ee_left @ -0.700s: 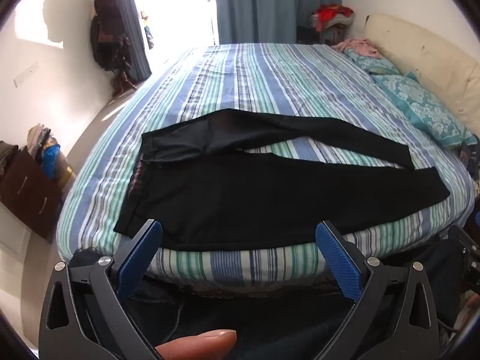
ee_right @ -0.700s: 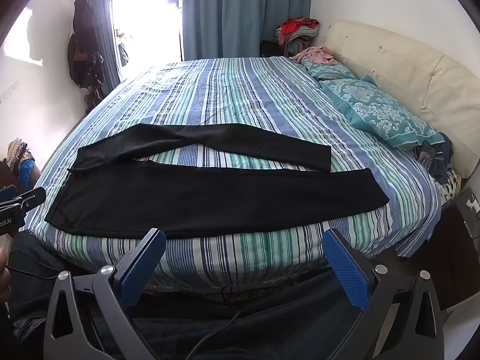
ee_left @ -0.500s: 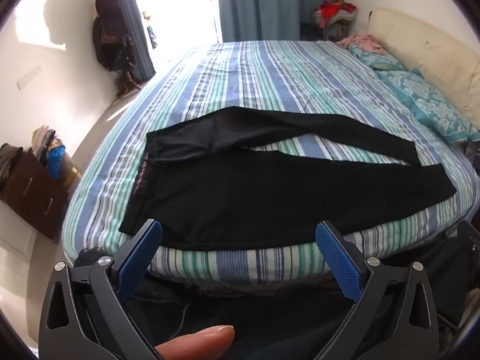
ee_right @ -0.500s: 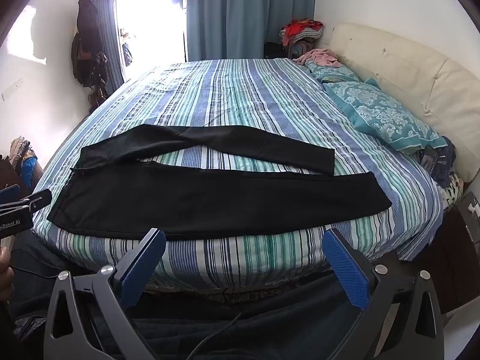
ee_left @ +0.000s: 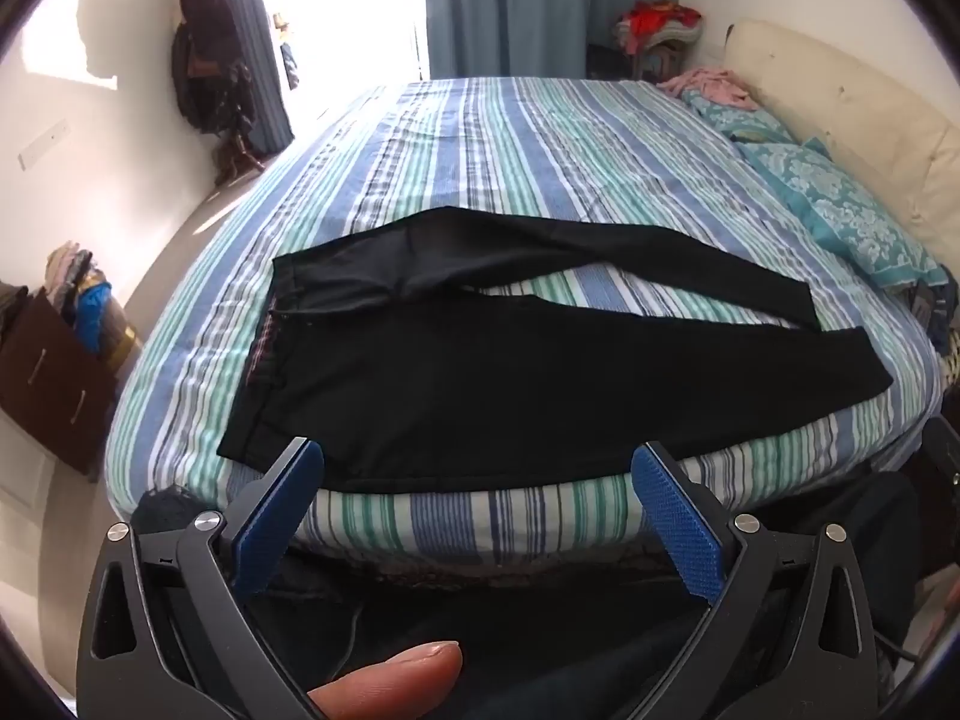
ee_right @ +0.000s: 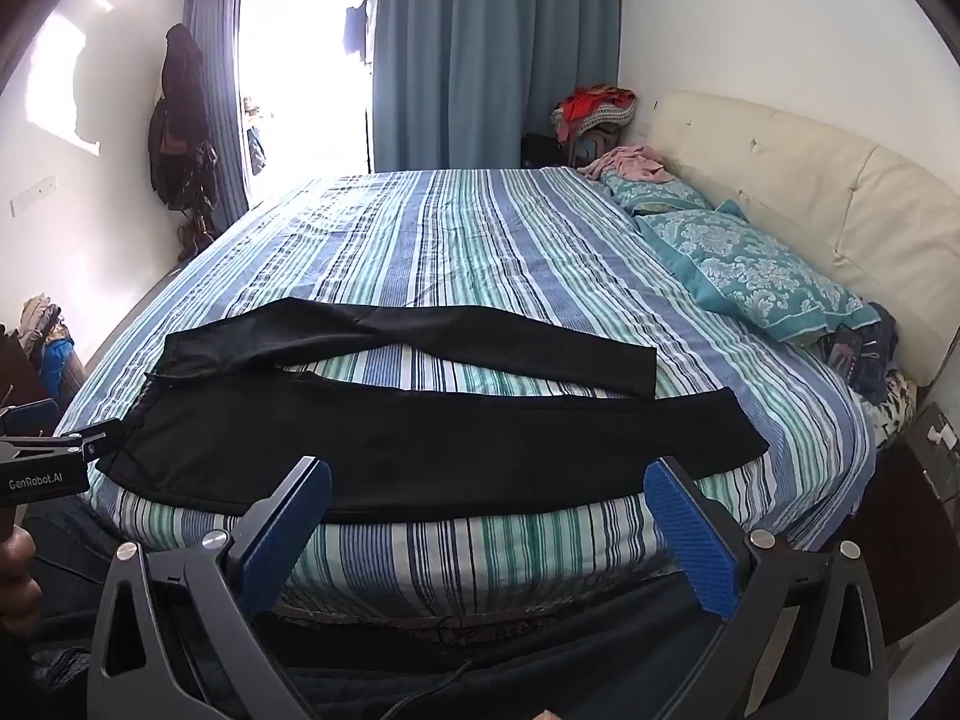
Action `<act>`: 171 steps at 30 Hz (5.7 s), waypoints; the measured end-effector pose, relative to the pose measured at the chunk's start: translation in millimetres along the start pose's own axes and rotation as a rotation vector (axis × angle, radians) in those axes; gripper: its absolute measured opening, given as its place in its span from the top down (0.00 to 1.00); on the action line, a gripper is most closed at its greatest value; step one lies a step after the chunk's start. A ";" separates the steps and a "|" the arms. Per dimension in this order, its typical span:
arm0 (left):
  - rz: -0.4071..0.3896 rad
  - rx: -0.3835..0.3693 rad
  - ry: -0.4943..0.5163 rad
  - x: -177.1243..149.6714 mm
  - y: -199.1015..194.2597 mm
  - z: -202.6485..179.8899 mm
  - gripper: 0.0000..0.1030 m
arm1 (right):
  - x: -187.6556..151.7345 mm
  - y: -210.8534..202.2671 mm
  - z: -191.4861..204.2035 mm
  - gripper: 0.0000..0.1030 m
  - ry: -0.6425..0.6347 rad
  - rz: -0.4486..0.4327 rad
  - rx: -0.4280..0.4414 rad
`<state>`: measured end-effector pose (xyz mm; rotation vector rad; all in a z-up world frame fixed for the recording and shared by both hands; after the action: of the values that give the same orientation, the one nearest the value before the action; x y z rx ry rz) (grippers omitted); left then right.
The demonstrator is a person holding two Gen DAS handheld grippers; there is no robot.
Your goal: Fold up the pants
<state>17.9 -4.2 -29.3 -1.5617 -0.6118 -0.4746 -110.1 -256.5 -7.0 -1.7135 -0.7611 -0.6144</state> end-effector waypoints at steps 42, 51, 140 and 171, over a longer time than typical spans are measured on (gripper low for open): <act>0.066 0.044 0.016 -5.9 8.7 1.6 0.00 | -7.2 24.7 29.9 0.00 0.024 0.096 0.097; 0.074 0.049 0.022 -8.4 9.8 1.6 0.00 | -9.0 25.8 33.4 0.00 0.014 0.108 0.104; 0.252 0.169 0.060 4.8 115.9 -24.0 0.01 | -13.1 399.4 -162.0 0.95 -0.533 0.403 0.131; 0.361 0.147 0.023 25.5 216.6 -71.0 0.01 | 124.1 643.2 -287.6 0.93 0.604 0.260 0.202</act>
<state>179.7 -78.1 -174.1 -1.4834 -0.3276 -0.1707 449.6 -630.8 -249.0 -1.3077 -0.1609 -0.7891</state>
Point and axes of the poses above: each gripper's, at about its wrist camera, not at the fingertips, and y roughly the way its jaws point, z to its left, x to its top, the point moved 3 cm from there along y, roughly the way its jaws point, and after that the axes turned 11 degrees about -y, right-handed, at the moved point
